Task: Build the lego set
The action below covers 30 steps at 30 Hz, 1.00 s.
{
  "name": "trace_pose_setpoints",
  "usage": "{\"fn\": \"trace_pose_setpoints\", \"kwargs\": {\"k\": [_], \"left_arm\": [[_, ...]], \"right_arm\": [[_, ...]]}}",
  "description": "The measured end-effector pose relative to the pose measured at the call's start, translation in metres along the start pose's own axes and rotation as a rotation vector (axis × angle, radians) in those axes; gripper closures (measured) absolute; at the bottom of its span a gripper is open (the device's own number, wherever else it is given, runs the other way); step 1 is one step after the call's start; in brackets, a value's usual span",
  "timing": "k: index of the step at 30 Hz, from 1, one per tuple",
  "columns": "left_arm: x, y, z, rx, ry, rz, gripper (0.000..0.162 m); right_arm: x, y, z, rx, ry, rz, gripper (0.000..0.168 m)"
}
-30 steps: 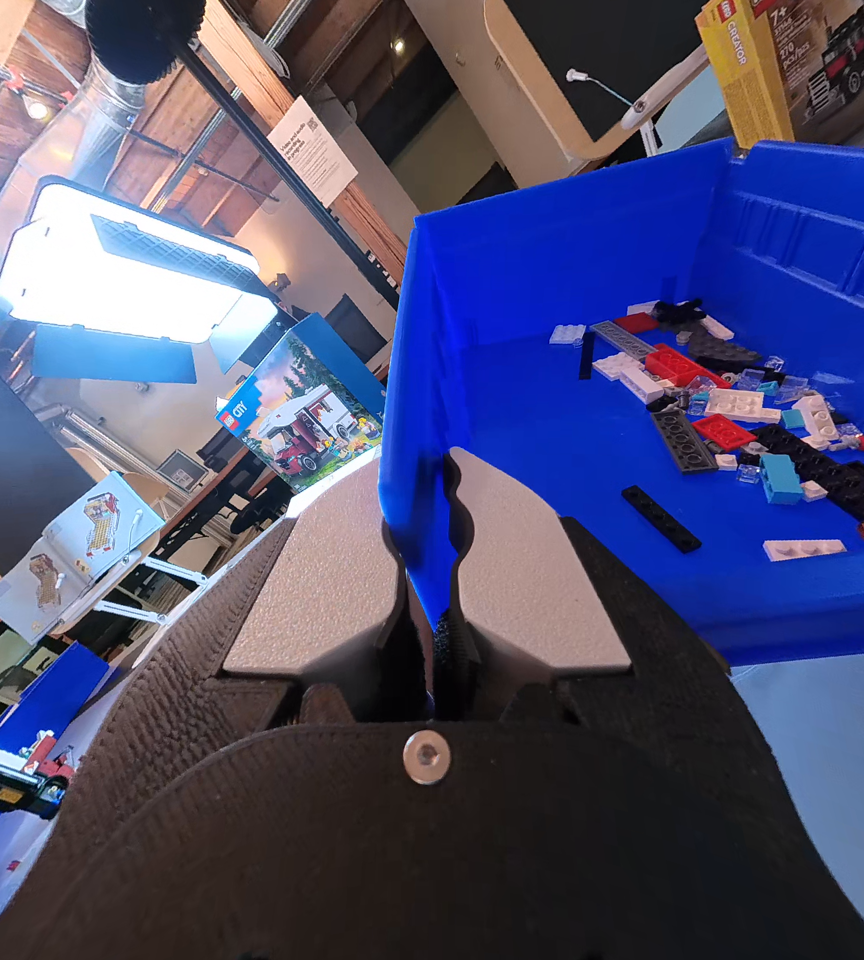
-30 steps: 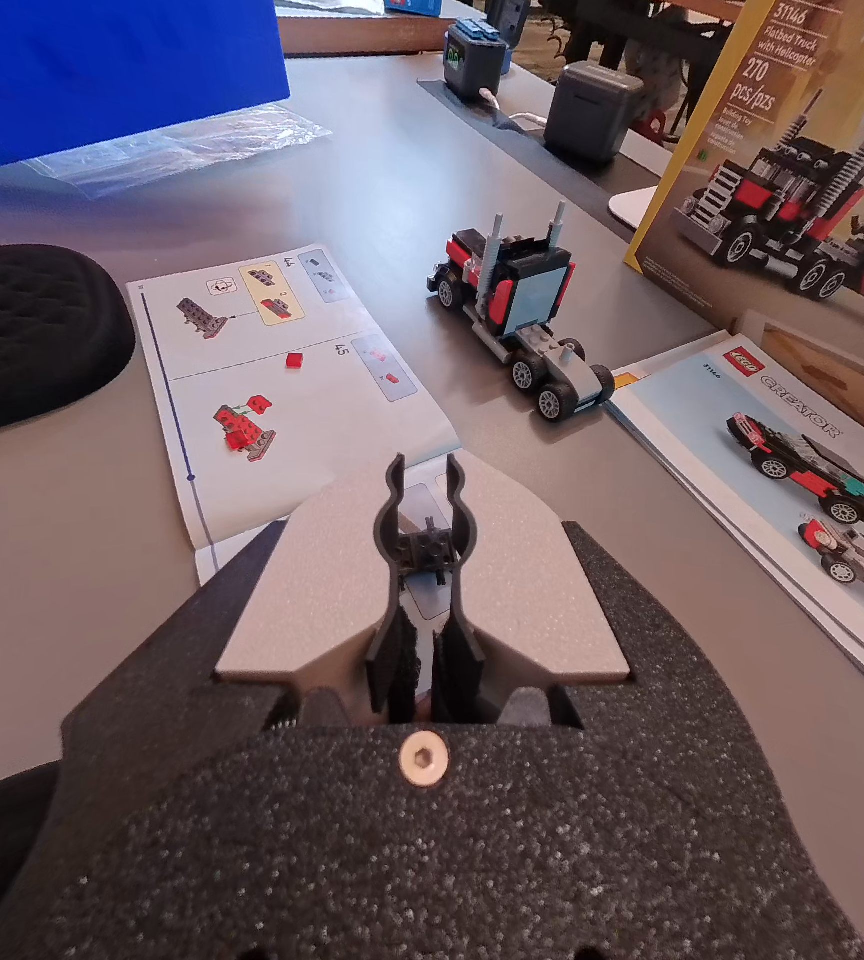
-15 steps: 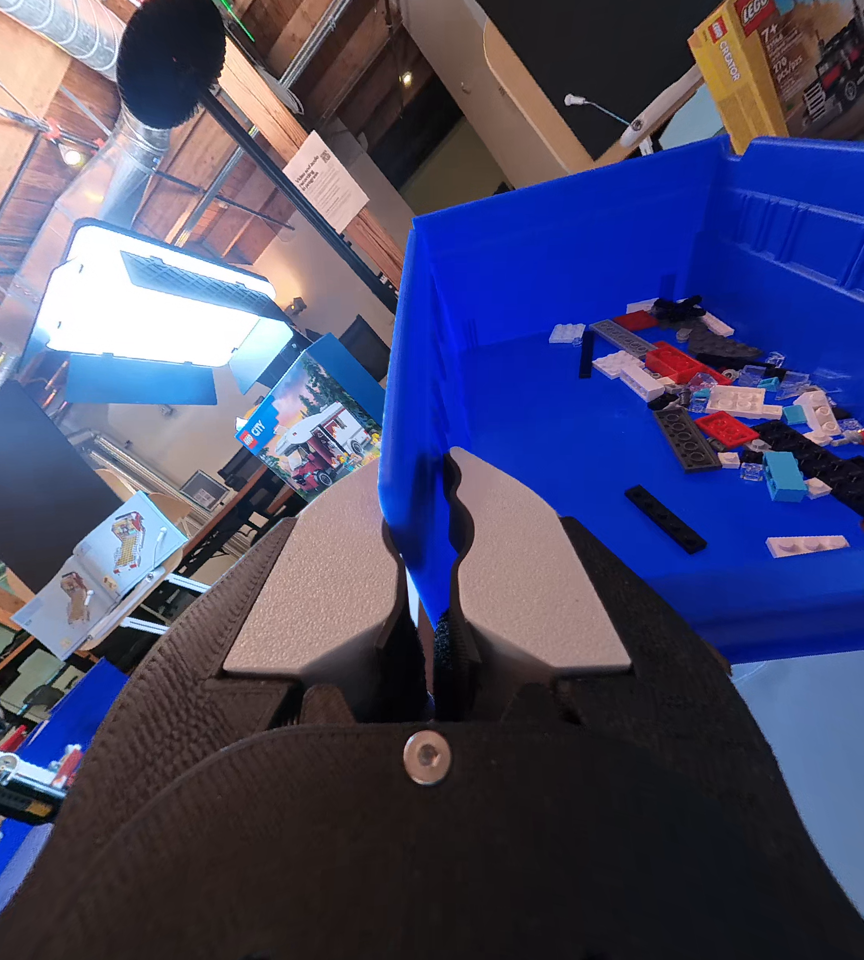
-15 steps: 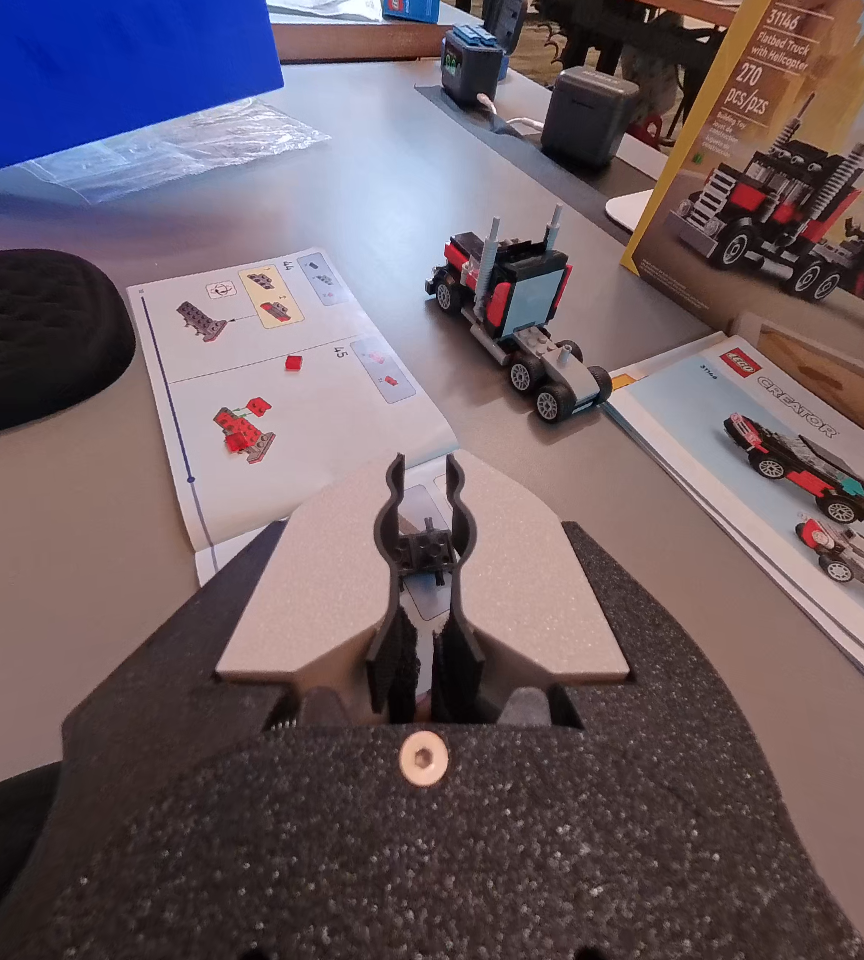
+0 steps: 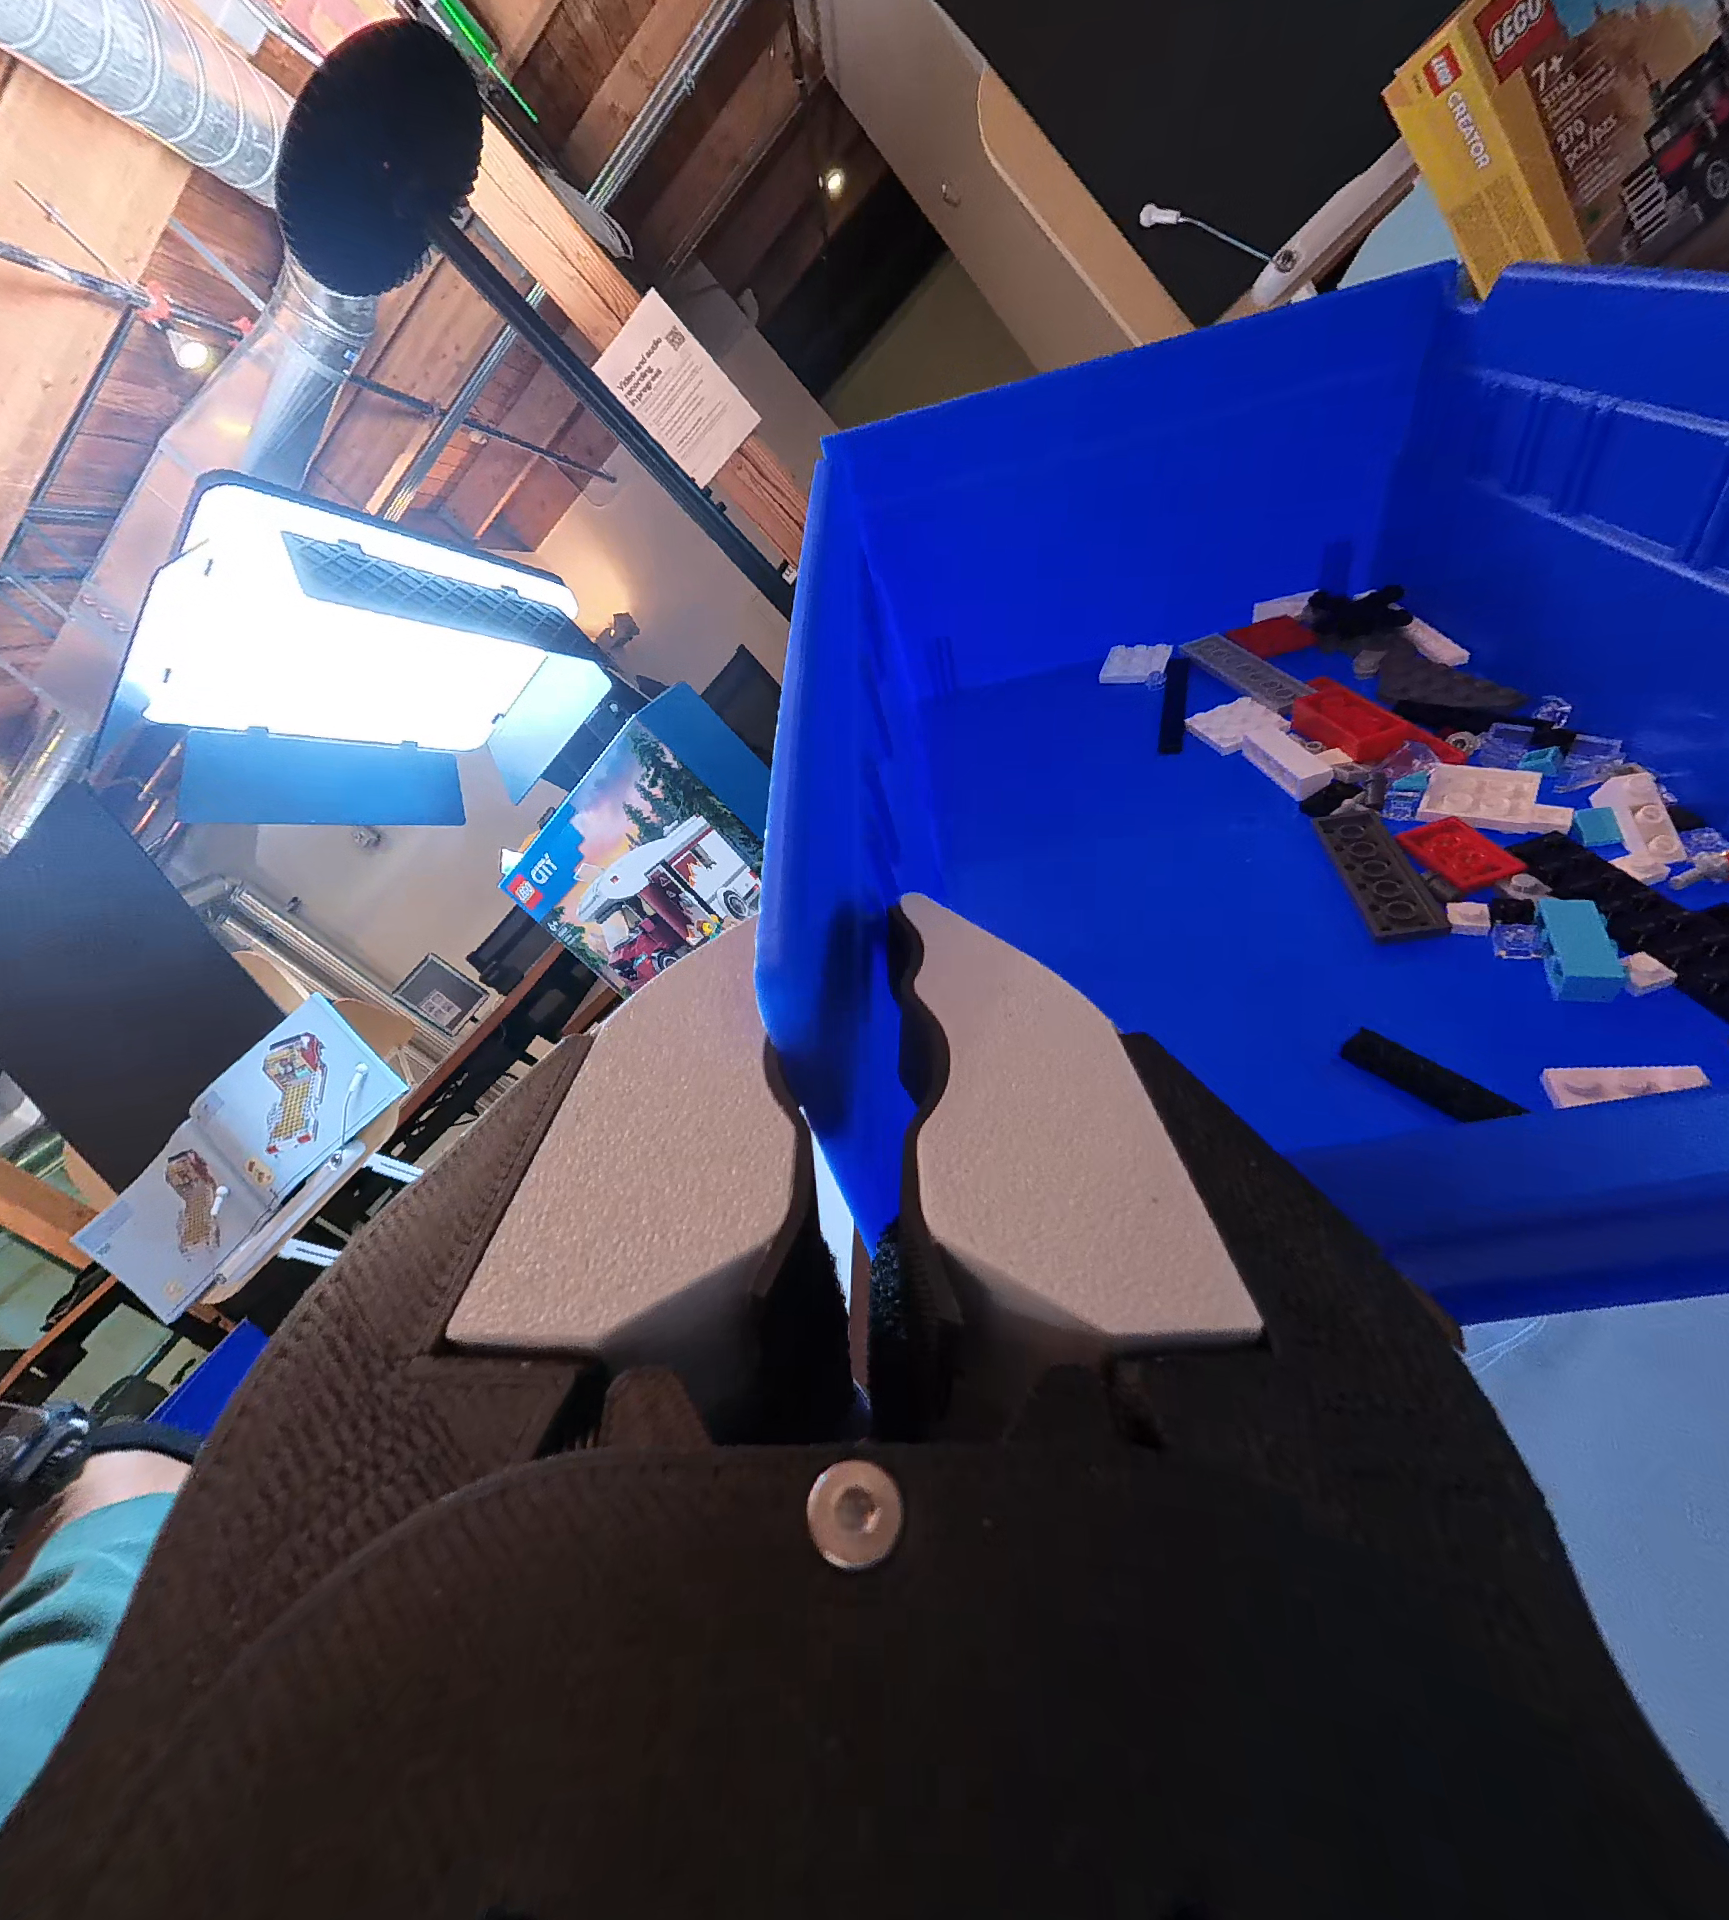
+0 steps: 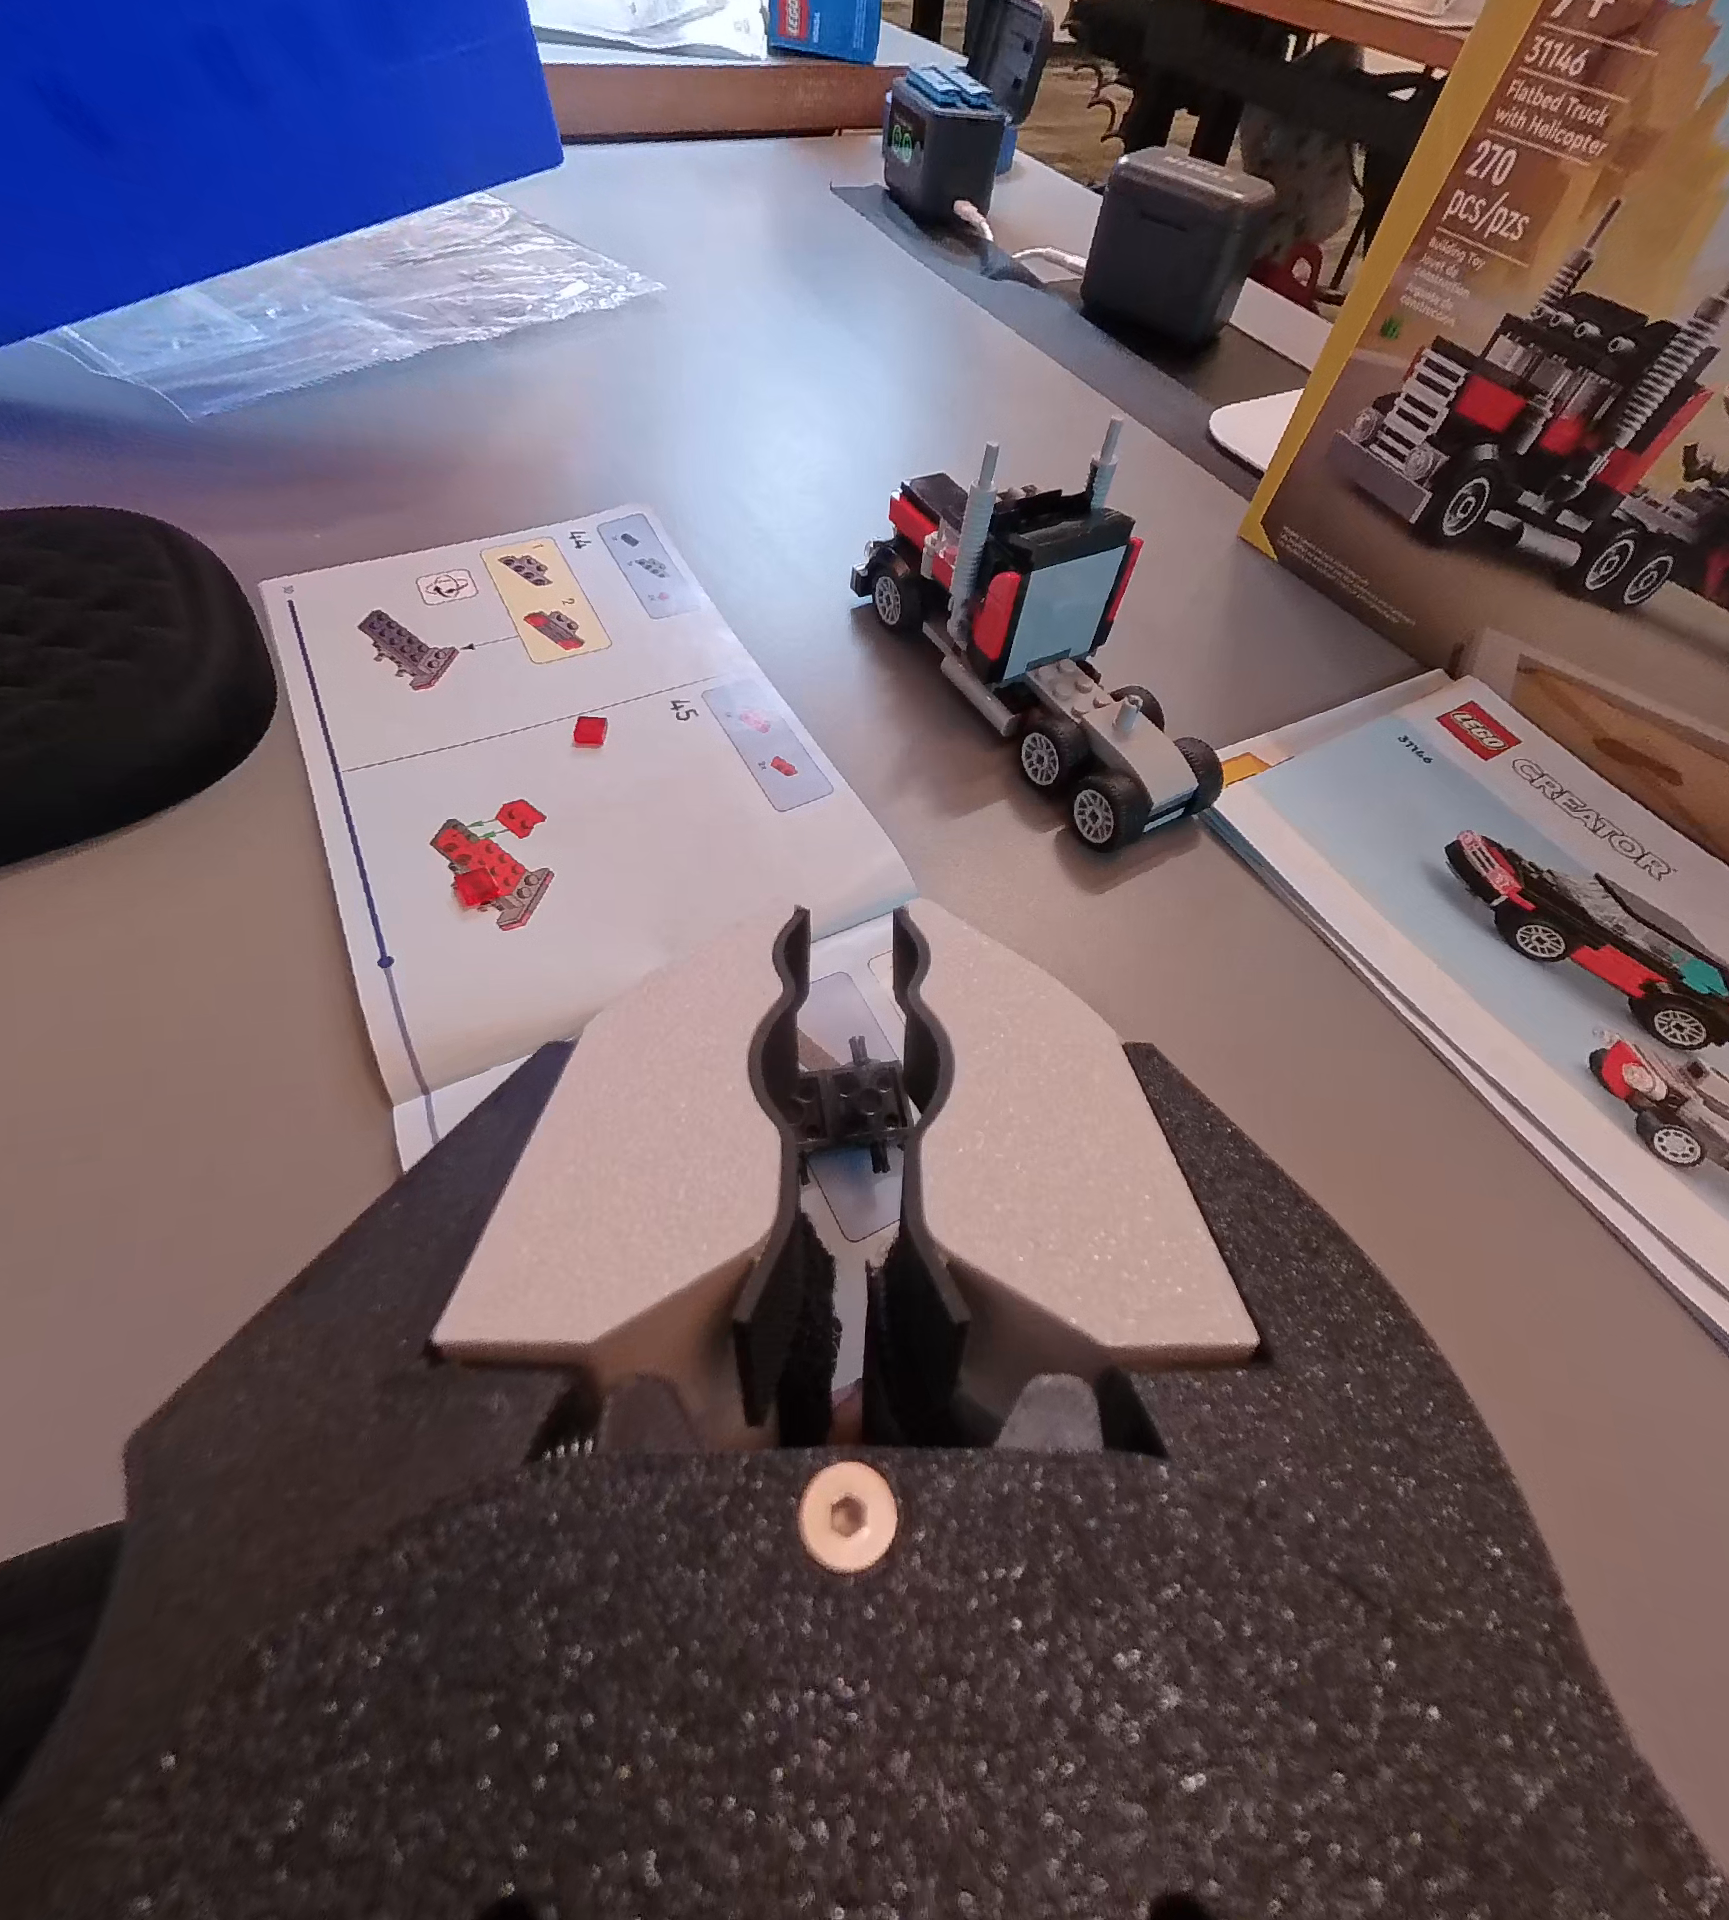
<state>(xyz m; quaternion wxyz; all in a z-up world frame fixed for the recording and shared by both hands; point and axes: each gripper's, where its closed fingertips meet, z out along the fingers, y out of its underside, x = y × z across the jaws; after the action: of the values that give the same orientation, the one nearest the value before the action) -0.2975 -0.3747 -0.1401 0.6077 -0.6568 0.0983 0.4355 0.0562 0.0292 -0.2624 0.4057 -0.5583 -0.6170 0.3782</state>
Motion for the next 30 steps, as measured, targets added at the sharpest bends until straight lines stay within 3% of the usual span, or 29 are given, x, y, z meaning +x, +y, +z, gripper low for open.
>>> {"fn": "trace_pose_setpoints", "kwargs": {"k": [12, 22, 30], "left_arm": [[0.000, 0.012, 0.007, -0.030, 0.030, -0.030, 0.152], [0.003, 0.045, 0.017, -0.123, 0.086, -0.121, 0.152], [0.010, 0.074, 0.023, -0.216, 0.136, -0.216, 0.151]], "right_arm": [[0.000, -0.001, -0.001, 0.007, 0.001, 0.001, 0.153], [0.008, -0.009, -0.011, 0.060, 0.028, 0.020, 0.152], [0.033, -0.047, -0.083, 0.067, 0.199, 0.108, 0.140]]}}
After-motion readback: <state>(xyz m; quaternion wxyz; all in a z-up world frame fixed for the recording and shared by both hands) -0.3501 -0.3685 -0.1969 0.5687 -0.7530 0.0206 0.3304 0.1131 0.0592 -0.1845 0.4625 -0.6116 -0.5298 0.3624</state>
